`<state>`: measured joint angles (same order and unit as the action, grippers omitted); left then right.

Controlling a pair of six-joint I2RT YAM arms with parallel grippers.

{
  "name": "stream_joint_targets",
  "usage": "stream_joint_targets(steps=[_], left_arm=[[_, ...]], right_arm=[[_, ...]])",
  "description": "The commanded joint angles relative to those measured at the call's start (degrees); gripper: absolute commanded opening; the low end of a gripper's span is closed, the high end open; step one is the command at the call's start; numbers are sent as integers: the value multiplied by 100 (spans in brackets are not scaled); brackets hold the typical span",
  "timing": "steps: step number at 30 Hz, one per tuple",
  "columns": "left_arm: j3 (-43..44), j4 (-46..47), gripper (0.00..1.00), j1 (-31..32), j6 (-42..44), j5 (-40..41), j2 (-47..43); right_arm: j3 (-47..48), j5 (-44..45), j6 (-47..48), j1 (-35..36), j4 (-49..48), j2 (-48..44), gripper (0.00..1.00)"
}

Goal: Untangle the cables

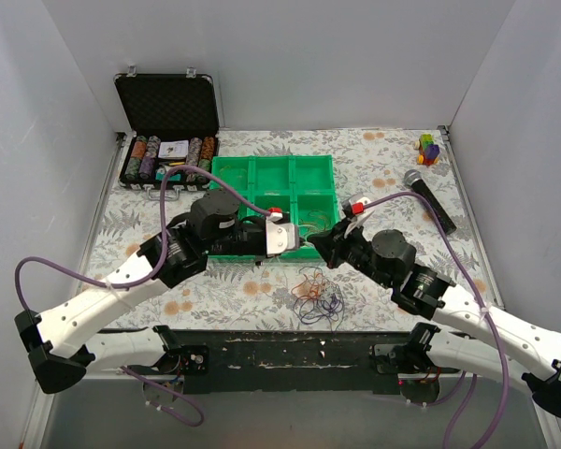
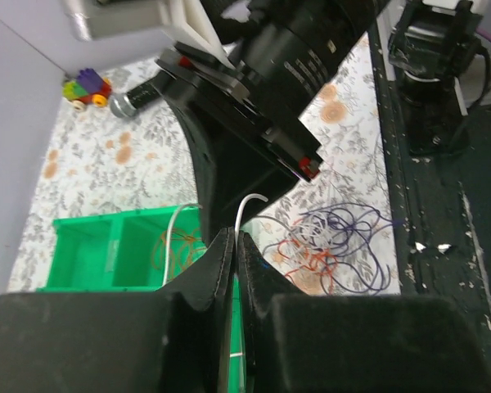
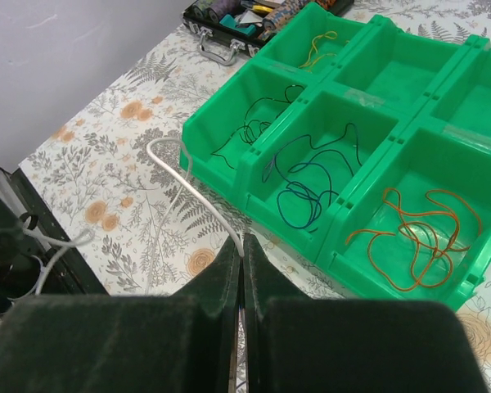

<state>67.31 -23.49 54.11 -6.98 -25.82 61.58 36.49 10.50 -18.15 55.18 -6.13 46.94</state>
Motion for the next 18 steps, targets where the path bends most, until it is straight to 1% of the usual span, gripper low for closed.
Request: stream_joint_targets(steps=[1, 5, 9, 14, 18], left_arm=[[90, -333, 0, -5, 109, -240, 38], [-156, 27, 0, 3, 434, -134, -41], [-393, 633, 0, -5, 557, 261, -120], [-798, 854, 0, -5, 1005, 350, -269], [-1097, 1346, 0, -5, 1120, 596, -419]], right_arm=[[359, -180, 198, -16, -46, -106, 1], [368, -329, 198, -16, -37, -97, 1], [368, -514, 163, -7, -2, -44, 1], [429, -672, 180, -7, 6, -27, 1], [482, -778, 198, -16, 68, 43, 1]])
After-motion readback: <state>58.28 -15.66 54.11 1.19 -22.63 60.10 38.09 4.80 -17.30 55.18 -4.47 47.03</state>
